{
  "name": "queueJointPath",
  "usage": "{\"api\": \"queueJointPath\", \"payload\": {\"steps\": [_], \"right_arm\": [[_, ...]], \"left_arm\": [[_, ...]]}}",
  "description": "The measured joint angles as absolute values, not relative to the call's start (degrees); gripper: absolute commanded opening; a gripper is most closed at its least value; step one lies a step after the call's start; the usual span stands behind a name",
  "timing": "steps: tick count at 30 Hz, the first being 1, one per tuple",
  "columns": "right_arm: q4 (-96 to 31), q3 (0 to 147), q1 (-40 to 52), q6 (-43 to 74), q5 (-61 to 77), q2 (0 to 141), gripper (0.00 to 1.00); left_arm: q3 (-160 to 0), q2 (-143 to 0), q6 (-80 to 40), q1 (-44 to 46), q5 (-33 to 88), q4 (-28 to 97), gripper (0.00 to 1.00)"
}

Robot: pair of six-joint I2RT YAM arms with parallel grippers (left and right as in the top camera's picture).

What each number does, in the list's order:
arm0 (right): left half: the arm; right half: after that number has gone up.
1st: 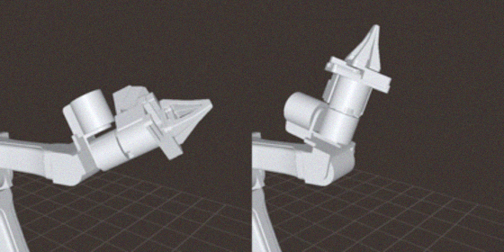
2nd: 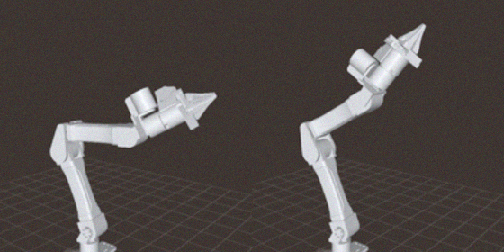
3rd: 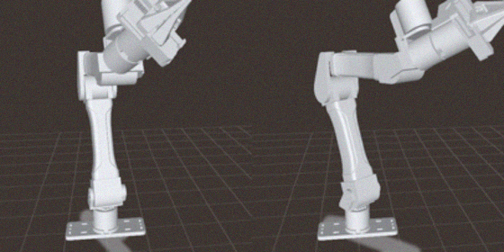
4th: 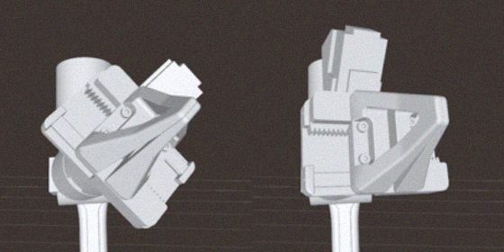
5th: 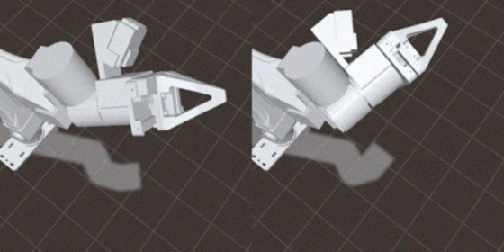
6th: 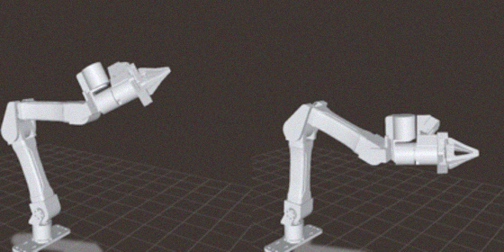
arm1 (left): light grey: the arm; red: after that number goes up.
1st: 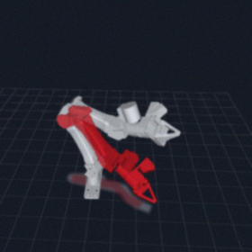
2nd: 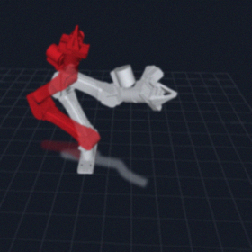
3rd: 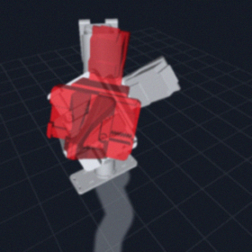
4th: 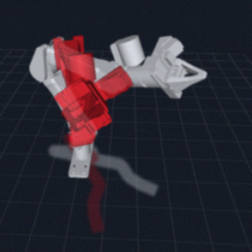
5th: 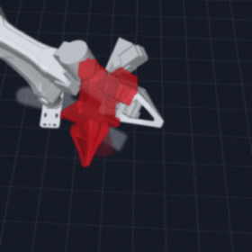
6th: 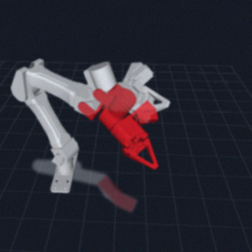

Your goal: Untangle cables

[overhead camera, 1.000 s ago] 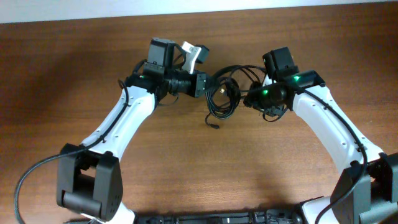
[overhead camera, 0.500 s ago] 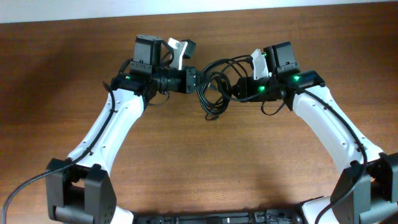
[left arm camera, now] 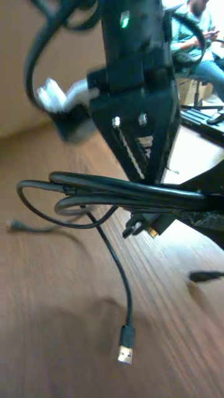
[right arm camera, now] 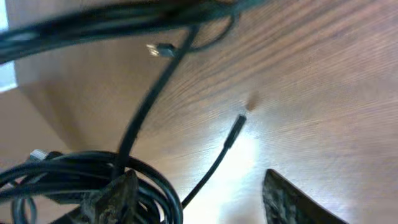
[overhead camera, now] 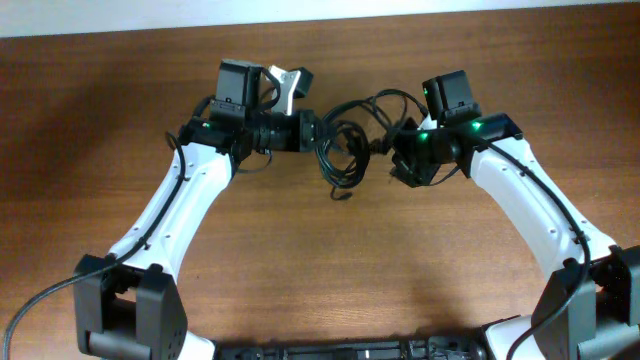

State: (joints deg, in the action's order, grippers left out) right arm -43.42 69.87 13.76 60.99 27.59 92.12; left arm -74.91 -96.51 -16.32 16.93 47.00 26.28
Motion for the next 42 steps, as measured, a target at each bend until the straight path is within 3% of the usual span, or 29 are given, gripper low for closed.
{"api": "queueJointPath", "payload": {"steps": [8,11,24,30,35,40,42], "right_arm": [[-35.4,69.8,13.9,70.3,28.2,92.1,0.59],[-34.7,69.9,13.9,71.6,26.8,92.1,0.54],[-39.8,69.9,13.9,69.8,25.3,92.1,0.52],[-39.8,69.9,13.9,69.8,25.3,92.1,0.5],[-39.7,69.9,13.9,69.7,24.4,92.1,0.35],[-39.7,69.9,13.9,69.2,23.3,92.1,0.04],[-39.6,69.9,13.9,69.2,23.0,92.1,0.04]], "left_arm": [[-74.9,-96.5,-15.4,18.8,47.8,24.9,0.0],[-74.9,-96.5,-15.4,18.9,47.8,25.0,0.0],[-74.9,-96.5,-15.0,19.3,34.9,31.1,0.0],[-74.9,-96.5,-14.9,19.3,41.1,30.3,0.0],[-74.9,-96.5,-14.9,19.3,51.3,27.2,0.0],[-74.9,-96.5,-14.8,19.3,55.5,26.7,0.0],[-74.9,-96.5,-14.8,19.3,56.0,26.7,0.0]]}}
